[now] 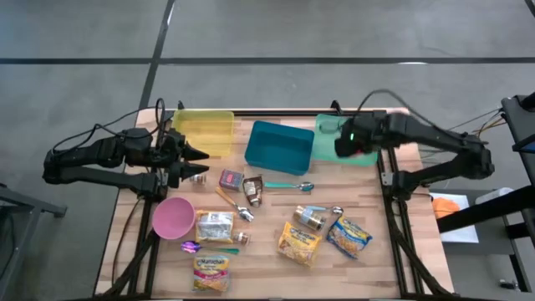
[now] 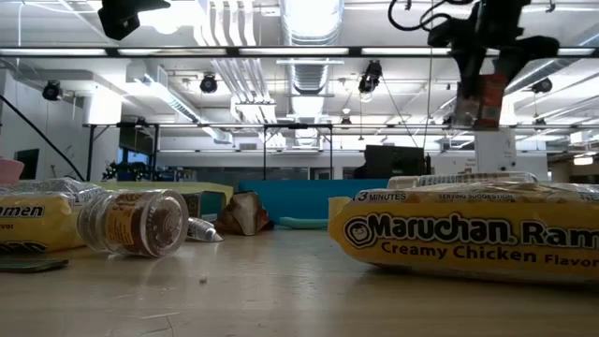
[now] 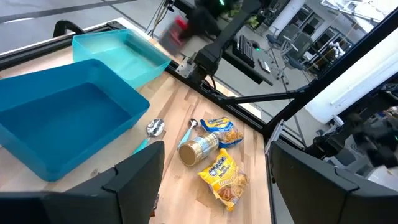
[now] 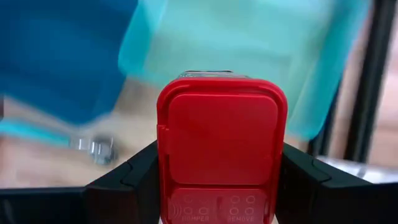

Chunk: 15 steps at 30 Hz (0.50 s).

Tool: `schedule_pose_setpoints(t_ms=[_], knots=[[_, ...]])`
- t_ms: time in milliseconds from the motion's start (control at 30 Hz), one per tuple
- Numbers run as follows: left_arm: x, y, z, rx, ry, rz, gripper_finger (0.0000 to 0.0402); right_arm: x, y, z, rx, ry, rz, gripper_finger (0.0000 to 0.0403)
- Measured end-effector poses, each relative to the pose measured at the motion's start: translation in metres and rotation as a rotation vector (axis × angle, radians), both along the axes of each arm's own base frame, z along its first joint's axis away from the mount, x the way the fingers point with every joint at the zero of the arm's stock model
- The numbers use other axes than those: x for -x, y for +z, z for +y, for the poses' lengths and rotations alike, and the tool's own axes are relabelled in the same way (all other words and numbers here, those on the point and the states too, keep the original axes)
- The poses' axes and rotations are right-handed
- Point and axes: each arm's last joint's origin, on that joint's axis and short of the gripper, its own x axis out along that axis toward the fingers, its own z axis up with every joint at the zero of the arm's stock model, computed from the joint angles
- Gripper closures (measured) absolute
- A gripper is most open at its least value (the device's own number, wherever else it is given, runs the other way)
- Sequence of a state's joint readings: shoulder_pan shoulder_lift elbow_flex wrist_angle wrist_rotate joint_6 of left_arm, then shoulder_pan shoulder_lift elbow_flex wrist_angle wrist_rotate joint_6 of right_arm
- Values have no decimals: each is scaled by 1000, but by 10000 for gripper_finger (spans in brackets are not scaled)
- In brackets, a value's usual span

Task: Pick & Place Food Item
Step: Put the right red seasoning can into the light green bin

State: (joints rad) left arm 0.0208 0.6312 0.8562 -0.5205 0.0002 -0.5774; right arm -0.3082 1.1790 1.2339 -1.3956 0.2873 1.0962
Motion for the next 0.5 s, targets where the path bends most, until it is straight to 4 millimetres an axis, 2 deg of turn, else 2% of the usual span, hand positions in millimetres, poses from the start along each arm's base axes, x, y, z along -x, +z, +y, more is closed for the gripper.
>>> schedule_pose_setpoints(t_ms=[100,300,400,500], knots=[[0,0,0,3,1,0,105,13,3,-29,7,-51,30,193],[0,0,0,7,4,0,105,45,-11,-76,-47,-129,42,193],[-2,-1,0,8,10,7,105,56,-20,-92,-59,-160,9,193],[-5,-2,0,18,13,21,105,64,-33,-98,-90,-174,25,193]])
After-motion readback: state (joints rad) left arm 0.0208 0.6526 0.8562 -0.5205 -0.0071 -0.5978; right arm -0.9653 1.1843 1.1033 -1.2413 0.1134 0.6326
